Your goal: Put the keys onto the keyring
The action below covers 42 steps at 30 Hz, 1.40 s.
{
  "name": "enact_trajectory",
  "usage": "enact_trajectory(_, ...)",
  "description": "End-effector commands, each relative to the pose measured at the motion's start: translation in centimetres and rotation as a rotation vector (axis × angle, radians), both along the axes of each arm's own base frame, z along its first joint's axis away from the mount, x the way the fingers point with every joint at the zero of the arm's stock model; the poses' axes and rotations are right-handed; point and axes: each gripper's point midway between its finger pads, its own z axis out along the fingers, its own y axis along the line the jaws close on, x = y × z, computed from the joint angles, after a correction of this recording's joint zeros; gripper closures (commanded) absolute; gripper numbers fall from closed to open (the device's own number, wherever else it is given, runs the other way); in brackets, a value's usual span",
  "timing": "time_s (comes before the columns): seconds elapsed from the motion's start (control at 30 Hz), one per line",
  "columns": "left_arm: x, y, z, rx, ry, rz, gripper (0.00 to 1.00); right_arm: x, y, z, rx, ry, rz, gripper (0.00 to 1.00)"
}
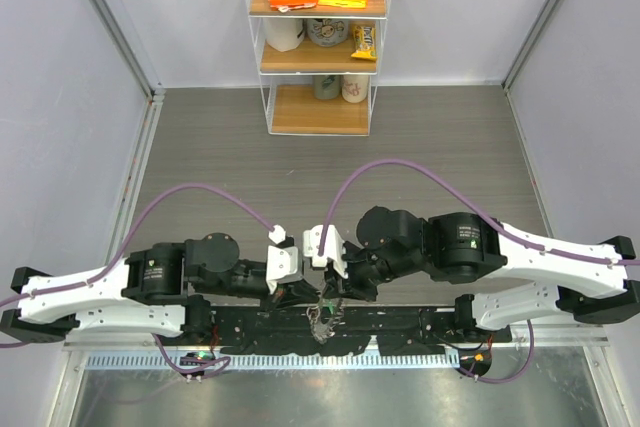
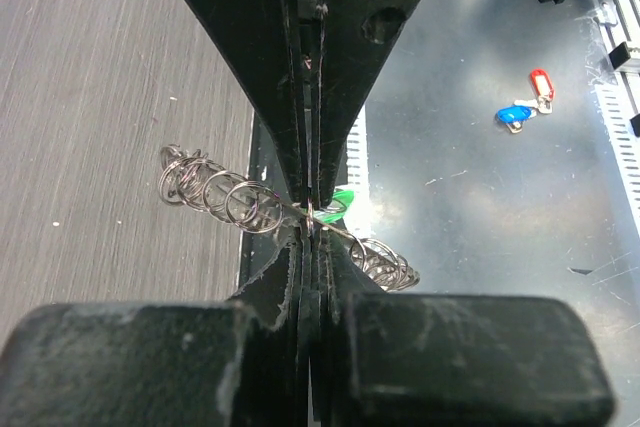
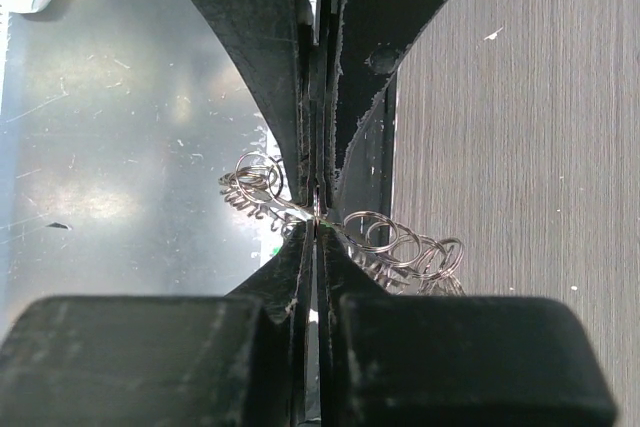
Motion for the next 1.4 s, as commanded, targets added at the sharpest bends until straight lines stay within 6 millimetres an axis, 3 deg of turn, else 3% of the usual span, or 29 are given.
enact_trajectory(0.0,0.6,-0.9,1.0,-0.013,-0.03,0.017,1.0,-0.9,1.7,3.4,0.125,0.01,0.048,0.94)
enact_trajectory(0.17,1.7,-1.1,1.5,-0.063,-0.056,0.074,1.0,-1.2,1.5,3.9,0.175,0.011,0.065,0.87)
enact_trajectory(0.5,1.8,-0.8,4.8,-0.294,-0.078,0.089,1.0,-0.5,-0.8,6.1,0.356,-0.038,0.011,0.45)
enact_trajectory(0.77,1.1,0.0,8.2,-0.533,-0.093,0.06,1.0,0.1,-2.9,7.1,0.497,-0.092,-0.018,0.44)
enact_trajectory(0.93,0.8,0.2,9.2,-0.61,-0.092,0.047,1.0,0.0,-2.4,7.3,0.52,-0.125,0.008,0.51)
enact_trajectory(1.37,0.4,0.8,10.5,-0.693,-0.093,0.028,1.0,0.4,-0.7,8.2,0.558,-0.188,0.028,0.59)
